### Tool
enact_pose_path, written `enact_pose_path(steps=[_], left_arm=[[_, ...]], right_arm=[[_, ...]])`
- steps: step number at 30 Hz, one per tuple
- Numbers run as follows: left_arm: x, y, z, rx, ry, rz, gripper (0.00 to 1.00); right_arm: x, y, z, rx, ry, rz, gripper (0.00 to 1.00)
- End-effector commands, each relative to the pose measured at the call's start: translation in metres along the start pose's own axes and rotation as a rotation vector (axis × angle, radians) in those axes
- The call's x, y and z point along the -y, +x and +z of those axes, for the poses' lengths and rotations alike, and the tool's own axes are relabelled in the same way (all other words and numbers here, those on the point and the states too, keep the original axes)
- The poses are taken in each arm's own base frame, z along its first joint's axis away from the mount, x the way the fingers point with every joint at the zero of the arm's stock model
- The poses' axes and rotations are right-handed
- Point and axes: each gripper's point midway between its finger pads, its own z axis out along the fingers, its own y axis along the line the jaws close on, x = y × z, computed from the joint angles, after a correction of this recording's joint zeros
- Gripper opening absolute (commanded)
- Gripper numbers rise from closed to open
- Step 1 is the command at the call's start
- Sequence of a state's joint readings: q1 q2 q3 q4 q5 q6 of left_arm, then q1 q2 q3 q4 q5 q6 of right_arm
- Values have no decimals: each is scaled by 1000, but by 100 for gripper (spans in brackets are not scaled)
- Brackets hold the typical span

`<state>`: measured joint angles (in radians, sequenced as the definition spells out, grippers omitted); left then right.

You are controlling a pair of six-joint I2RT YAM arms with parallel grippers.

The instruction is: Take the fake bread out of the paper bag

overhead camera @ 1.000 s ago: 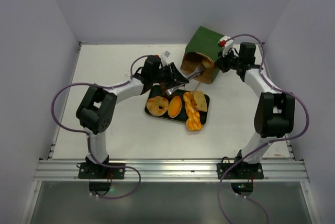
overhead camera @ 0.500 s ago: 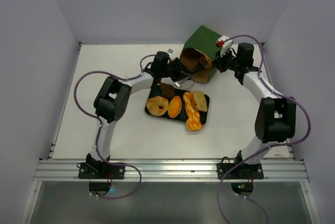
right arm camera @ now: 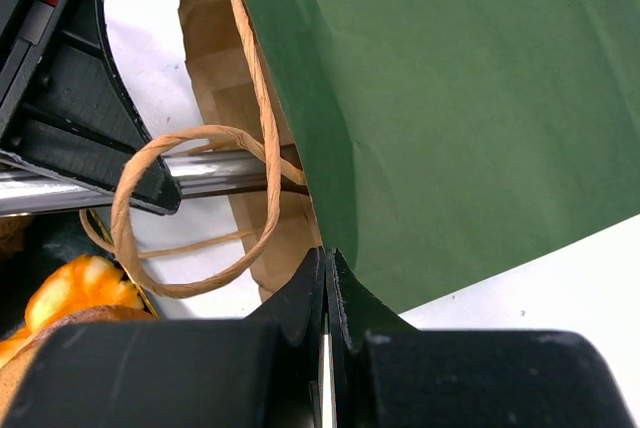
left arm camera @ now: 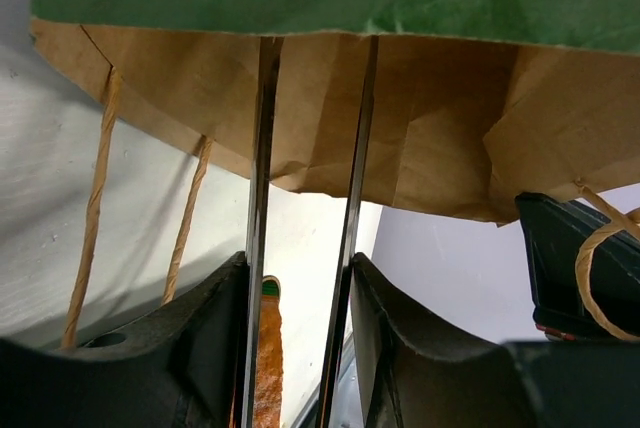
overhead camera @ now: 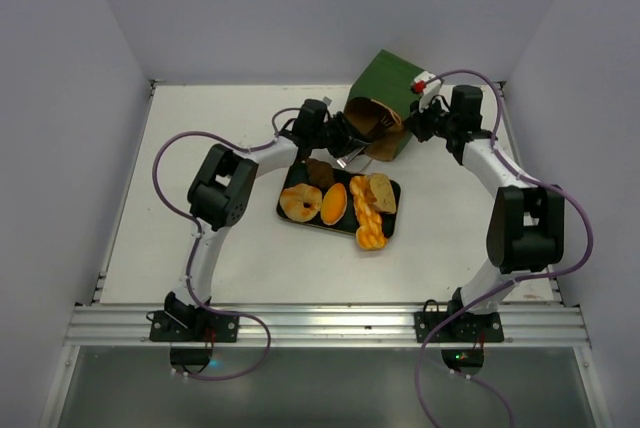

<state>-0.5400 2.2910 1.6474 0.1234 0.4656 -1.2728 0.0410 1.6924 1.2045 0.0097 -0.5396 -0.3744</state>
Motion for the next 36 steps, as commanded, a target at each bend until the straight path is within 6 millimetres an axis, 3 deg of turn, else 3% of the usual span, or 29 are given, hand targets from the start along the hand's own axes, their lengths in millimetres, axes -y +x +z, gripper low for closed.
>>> enact_pose_path(steps=[1, 11, 19, 25, 29, 32, 36], left_arm=[[17, -3, -7, 18, 17, -6, 47], [17, -4, -5, 11, 17, -20, 49], [15, -8, 7, 7, 18, -44, 47], [21, -12, 17, 7, 37, -51, 36], [21, -12, 20, 7, 37, -55, 14], [20, -10, 19, 3, 35, -47, 4], [33, -9, 7, 8, 58, -4, 0]], right_arm=[[2, -35, -11, 90, 32, -53, 0], [-2, -33, -9, 82, 27, -62, 0], [-6, -32, -8, 77, 21, -65, 0], [-9, -31, -8, 72, 14, -63, 0], [-10, -29, -9, 70, 15, -62, 0], [-10, -29, -10, 68, 23, -63, 0], [-5, -29, -13, 64, 54, -68, 0]])
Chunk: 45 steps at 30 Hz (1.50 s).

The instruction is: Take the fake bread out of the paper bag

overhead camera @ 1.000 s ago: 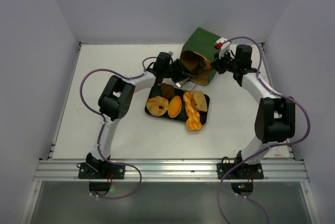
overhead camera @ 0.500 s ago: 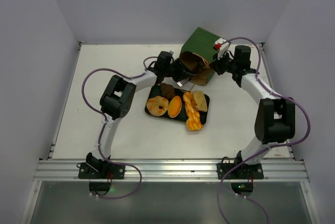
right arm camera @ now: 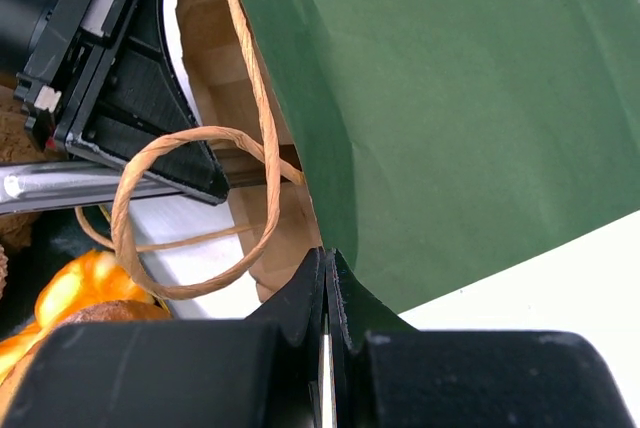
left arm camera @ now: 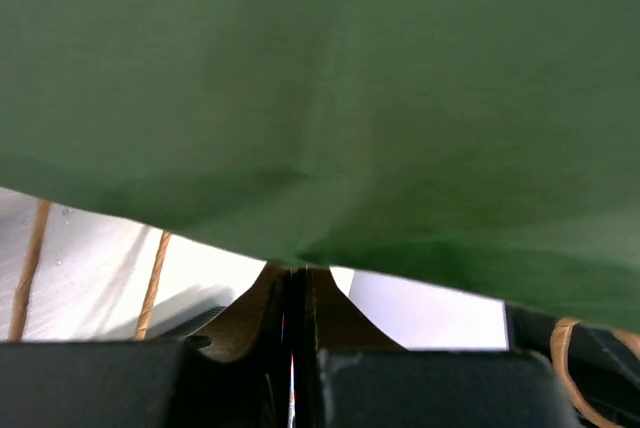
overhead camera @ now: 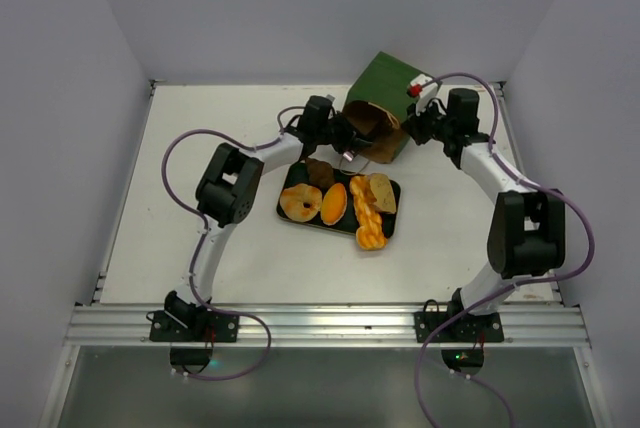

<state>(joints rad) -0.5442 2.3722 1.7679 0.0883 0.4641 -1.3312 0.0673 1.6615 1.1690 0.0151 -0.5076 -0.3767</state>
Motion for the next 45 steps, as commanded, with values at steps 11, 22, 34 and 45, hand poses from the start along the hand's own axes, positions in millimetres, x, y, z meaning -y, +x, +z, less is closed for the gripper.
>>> enact_pose_path(steps=[11, 22, 34, 45], left_arm=[[61, 19, -63, 0, 102, 183, 0], [64, 44, -109, -19, 115, 253, 0], [49, 70, -169, -26, 43, 370, 0], [24, 117, -252, -36, 17, 491, 0]], right_arm=[[26, -32, -19, 68, 172, -12, 0], [32, -26, -21, 63, 190, 10, 0], [35, -26, -26, 69, 195, 25, 0], [36, -21, -30, 63, 198, 31, 0]])
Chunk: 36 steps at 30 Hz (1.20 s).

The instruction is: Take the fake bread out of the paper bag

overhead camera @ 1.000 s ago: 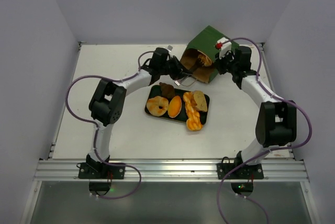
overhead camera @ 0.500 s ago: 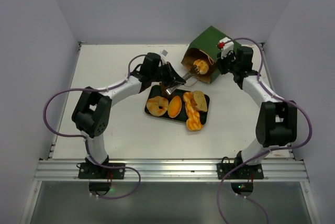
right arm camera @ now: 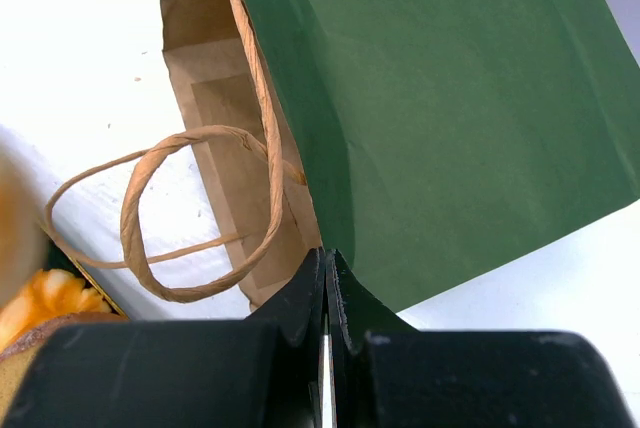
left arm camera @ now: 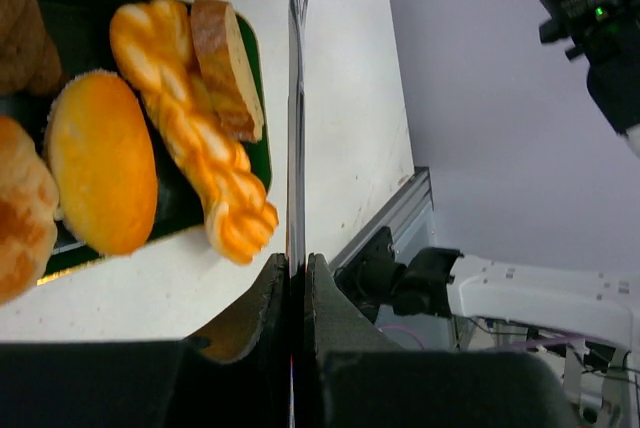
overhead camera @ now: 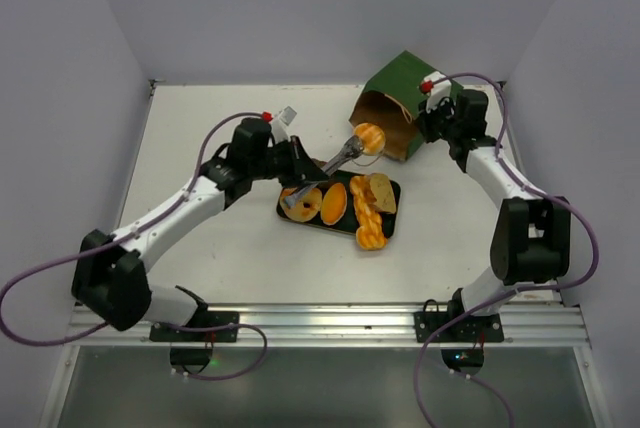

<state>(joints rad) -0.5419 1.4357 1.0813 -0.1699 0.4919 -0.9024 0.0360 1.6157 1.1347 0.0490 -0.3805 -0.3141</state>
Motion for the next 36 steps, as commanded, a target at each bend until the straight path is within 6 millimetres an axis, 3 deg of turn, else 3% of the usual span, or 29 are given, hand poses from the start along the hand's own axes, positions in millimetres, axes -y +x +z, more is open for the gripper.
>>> enact_pose_path(steps=[1, 3, 4, 7, 12, 36], left_arm=[[10, 22, -40, -3, 49, 94, 0], [-8, 44, -51, -37, 17, 78, 0], [-2, 48, -64, -21, 40, 112, 0], [-12, 68, -80, -52, 25, 147, 0], [-20, 84, -89, -112, 5, 188, 0], [-60, 98, -61, -239, -52, 226, 0]], right_arm=[[7, -23, -11, 72, 33, -18, 0], [7, -23, -12, 69, 34, -16, 0], [6, -24, -12, 71, 31, -18, 0], [5, -24, -14, 72, 30, -16, 0], [3, -24, -17, 72, 25, -13, 0], [2, -17, -20, 61, 23, -22, 0]])
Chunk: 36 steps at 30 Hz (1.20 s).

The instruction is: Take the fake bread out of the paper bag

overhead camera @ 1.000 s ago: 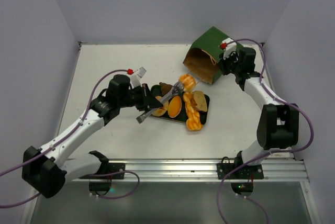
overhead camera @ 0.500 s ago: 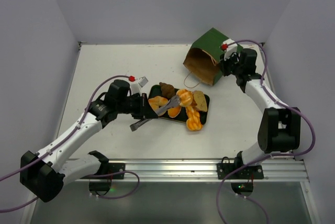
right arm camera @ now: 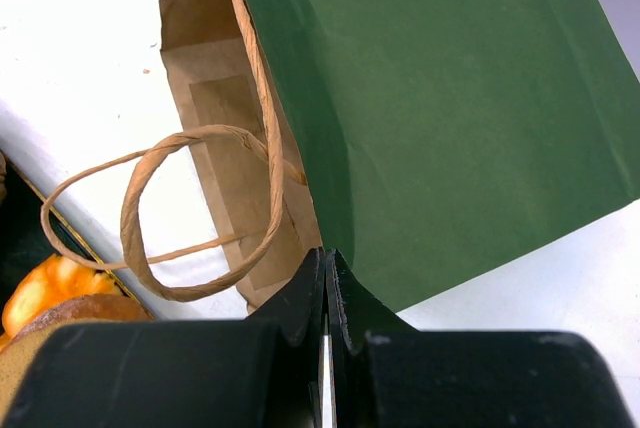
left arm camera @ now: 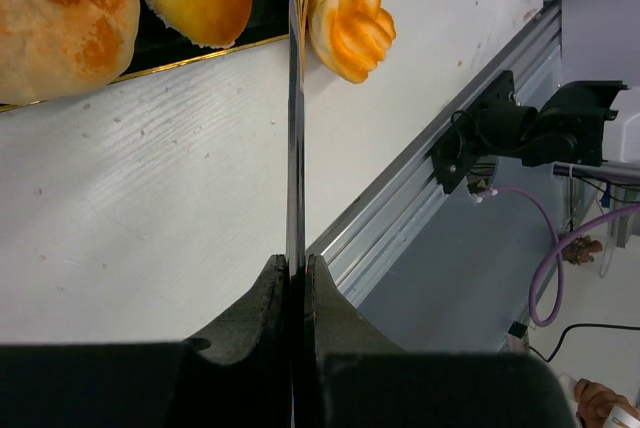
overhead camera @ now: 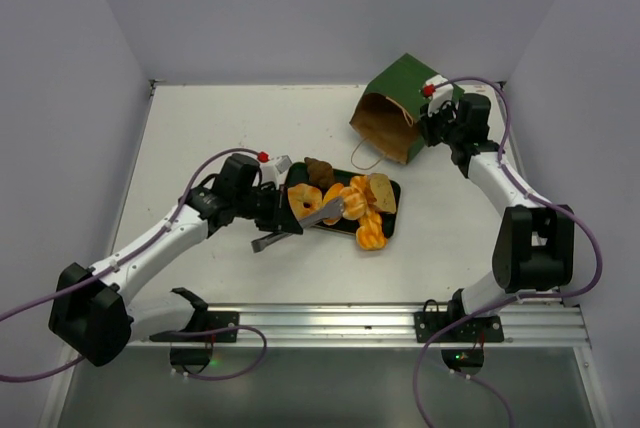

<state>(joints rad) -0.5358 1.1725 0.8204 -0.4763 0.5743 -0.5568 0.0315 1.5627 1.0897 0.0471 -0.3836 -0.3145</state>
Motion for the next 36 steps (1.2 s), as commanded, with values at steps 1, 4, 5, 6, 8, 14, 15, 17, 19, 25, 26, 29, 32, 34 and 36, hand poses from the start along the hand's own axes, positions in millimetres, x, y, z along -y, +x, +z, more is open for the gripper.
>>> enact_pose_path(steps=[1, 4, 5, 6, 8, 14, 15, 17, 19, 25, 26, 29, 32, 34, 36], left_arm=[[6, -7, 1, 14, 44, 45, 2], [2, -7, 5, 2, 34, 45, 8], [1, -6, 6, -3, 31, 40, 10], [1, -7, 6, 0, 31, 43, 13], [2, -8, 6, 1, 33, 45, 22], [6, -13, 1, 9, 26, 55, 39], [7, -14, 1, 12, 27, 60, 40], [8, -17, -2, 21, 19, 64, 41], [9, -20, -3, 28, 15, 69, 42], [13, -30, -11, 54, -10, 85, 43], [12, -30, -12, 55, -21, 86, 43], [12, -31, -15, 55, -37, 88, 44], [10, -32, -17, 58, -49, 88, 44], [10, -32, -19, 57, -56, 88, 44], [10, -34, -23, 67, -65, 93, 44]], right_arm=[[6, -18, -7, 55, 20, -21, 0], [5, -17, -7, 54, 20, -22, 0], [5, -18, -7, 54, 18, -22, 0], [5, -18, -7, 54, 18, -22, 0], [6, -17, -7, 53, 19, -23, 0], [4, -16, -6, 52, 14, -23, 0], [5, -16, -7, 52, 17, -21, 0], [5, -16, -7, 52, 16, -21, 0], [4, -16, -6, 51, 14, -20, 0], [5, -16, -7, 52, 14, -21, 0], [4, -16, -7, 53, 13, -22, 0], [5, -17, -8, 54, 15, -22, 0], [4, -18, -8, 57, 14, -23, 0], [5, -18, -8, 58, 16, -23, 0], [5, -17, -8, 56, 15, -21, 0]])
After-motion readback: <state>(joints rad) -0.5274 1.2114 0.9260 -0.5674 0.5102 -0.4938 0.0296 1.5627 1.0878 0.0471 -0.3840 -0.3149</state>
